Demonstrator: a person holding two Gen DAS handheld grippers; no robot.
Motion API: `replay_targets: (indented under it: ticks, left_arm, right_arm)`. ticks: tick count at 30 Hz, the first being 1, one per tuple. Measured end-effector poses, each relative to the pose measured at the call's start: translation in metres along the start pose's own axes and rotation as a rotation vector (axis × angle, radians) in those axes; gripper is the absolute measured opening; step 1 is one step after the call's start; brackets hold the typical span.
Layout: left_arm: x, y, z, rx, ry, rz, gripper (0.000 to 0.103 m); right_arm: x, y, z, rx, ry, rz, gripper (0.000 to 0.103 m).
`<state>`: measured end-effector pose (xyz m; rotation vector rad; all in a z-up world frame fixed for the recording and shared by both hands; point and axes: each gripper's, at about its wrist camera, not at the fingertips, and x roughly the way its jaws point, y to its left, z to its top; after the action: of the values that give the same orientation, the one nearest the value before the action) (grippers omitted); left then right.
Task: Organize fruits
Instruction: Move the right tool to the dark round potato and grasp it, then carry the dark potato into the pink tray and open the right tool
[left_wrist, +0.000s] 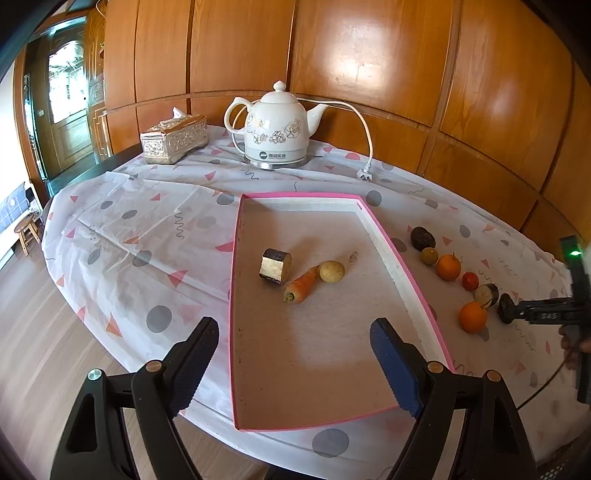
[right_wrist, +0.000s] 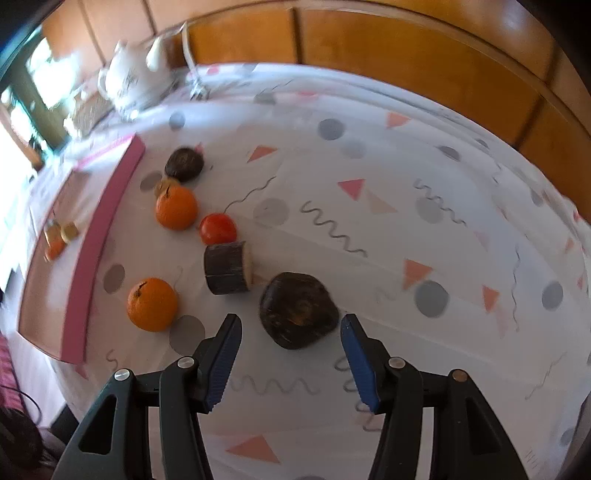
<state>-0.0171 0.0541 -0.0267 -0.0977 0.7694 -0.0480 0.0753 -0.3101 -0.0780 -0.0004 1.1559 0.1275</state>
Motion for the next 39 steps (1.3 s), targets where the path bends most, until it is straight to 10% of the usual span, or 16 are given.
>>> replay_targets:
  ticks: [19, 39]
  left_arm:
    - [0.0, 0.009, 0.0, -0.035, 0.0, 0.008, 0.085]
    - [0.003, 0.02, 0.001, -0.081, 0.008, 0.015, 0.086]
  right_arm:
    - [0.021, 0.0, 0.003, -0.054, 0.025, -0.166, 0.038]
    - [-0.056, 0.125, -0.017, -0.213, -0.137, 0.18, 0.038]
